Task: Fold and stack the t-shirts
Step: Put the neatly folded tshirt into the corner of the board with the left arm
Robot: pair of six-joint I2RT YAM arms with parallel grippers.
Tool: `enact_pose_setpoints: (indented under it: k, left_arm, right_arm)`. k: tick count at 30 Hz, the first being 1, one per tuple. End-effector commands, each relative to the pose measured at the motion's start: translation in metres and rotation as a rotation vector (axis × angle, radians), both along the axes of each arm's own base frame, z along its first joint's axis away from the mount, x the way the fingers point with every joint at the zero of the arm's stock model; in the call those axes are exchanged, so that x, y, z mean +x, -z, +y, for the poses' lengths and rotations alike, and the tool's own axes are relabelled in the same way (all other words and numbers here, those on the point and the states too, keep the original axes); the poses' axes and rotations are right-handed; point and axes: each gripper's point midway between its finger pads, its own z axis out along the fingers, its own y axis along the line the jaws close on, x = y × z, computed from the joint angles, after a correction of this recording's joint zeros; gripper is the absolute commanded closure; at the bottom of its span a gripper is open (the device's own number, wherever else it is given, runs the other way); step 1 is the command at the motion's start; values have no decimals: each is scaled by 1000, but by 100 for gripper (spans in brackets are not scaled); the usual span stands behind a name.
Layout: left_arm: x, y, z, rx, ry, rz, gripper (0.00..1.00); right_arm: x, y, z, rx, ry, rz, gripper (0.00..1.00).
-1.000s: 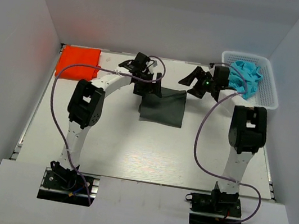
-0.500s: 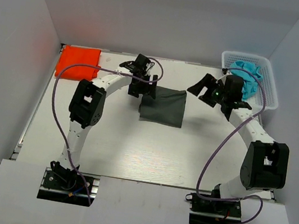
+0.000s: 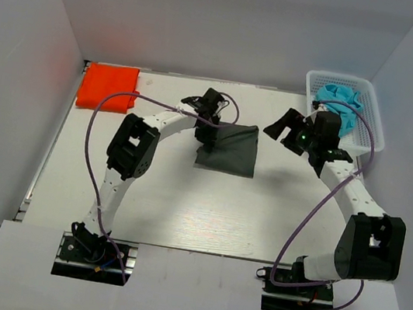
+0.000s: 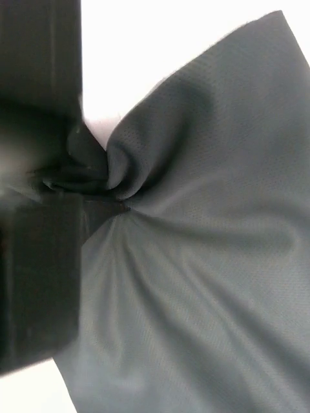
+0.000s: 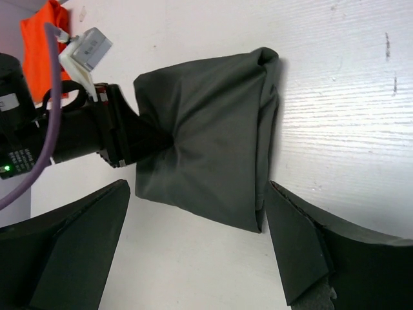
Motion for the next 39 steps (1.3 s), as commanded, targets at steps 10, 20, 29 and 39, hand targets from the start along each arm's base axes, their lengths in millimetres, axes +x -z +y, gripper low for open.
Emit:
enact_pose_setpoints:
  k: [10,20,29,39]
  left_arm:
    - [30,-56,67,303,-5,-208,100]
    - [73,-149,150,436,108,-441,100]
    - [103,-201,233,590,177,-611,100]
    - [140,-258,307,589,37,-762,100]
  right_arm:
    - [-4,1,-30,-120,111,-32,10]
    - [-15,13,-43,-161,164,9,10]
    - [-16,15,-47,-183,174,28,10]
    - [-9,9,-42,-169,160,39,10]
